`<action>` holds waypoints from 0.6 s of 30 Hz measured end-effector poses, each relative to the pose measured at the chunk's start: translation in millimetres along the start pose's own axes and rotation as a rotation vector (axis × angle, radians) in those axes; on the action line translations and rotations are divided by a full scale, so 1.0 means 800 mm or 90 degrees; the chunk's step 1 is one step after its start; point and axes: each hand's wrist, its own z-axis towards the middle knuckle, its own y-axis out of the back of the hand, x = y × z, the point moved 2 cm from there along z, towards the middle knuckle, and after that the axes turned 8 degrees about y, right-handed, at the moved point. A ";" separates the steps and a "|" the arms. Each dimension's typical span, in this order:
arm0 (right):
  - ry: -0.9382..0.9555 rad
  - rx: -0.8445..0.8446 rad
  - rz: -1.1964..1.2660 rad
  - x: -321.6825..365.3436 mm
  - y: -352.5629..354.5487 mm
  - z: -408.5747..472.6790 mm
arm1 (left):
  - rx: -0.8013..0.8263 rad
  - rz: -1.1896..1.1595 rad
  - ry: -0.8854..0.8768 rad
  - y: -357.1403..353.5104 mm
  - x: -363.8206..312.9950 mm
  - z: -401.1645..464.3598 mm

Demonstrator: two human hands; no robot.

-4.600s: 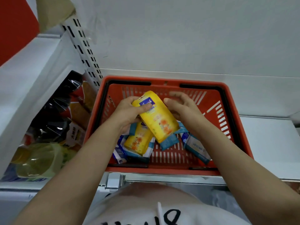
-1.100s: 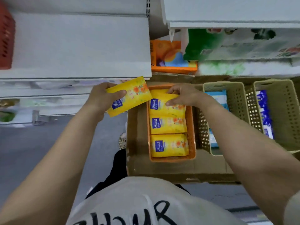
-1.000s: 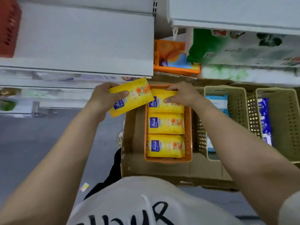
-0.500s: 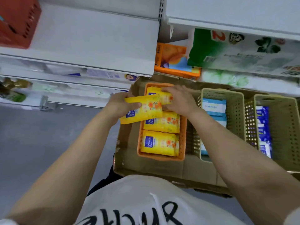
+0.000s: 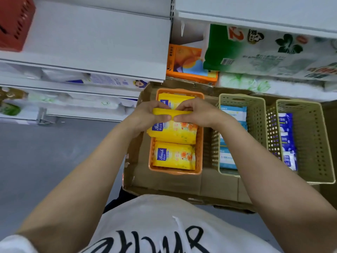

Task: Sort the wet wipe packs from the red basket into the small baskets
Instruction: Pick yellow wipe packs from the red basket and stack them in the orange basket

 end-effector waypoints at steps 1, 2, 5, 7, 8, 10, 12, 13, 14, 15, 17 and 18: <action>-0.022 -0.027 0.012 -0.009 0.001 -0.004 | -0.043 -0.039 -0.004 -0.003 0.004 0.001; -0.045 -0.048 0.018 -0.019 0.002 -0.009 | -0.107 -0.066 -0.004 -0.002 0.010 0.000; -0.083 -0.047 0.073 -0.045 -0.004 -0.020 | -0.235 -0.063 0.046 0.005 0.041 -0.004; -0.092 -0.028 0.108 -0.053 -0.012 -0.019 | -0.187 -0.079 0.094 0.001 0.064 -0.008; -0.097 -0.021 0.110 -0.054 -0.017 -0.017 | -0.159 -0.093 0.110 -0.004 0.072 -0.011; -0.094 -0.012 0.077 -0.051 -0.027 -0.009 | -0.131 -0.127 0.119 -0.015 0.084 -0.014; -0.095 -0.026 0.017 -0.048 -0.038 -0.002 | -0.137 -0.155 0.114 -0.023 0.089 -0.013; -0.100 -0.049 -0.008 -0.047 -0.043 0.001 | -0.144 -0.158 0.112 -0.025 0.091 -0.012; -0.105 -0.079 -0.027 -0.046 -0.047 0.002 | -0.154 -0.155 0.112 -0.026 0.092 -0.010; -0.105 -0.111 -0.046 -0.046 -0.051 0.003 | -0.163 -0.146 0.110 -0.027 0.094 -0.008; -0.096 -0.165 -0.076 -0.046 -0.058 0.002 | -0.175 -0.126 0.104 -0.028 0.098 -0.003; -0.090 -0.185 -0.080 -0.046 -0.061 0.000 | -0.179 -0.118 0.102 -0.029 0.100 0.000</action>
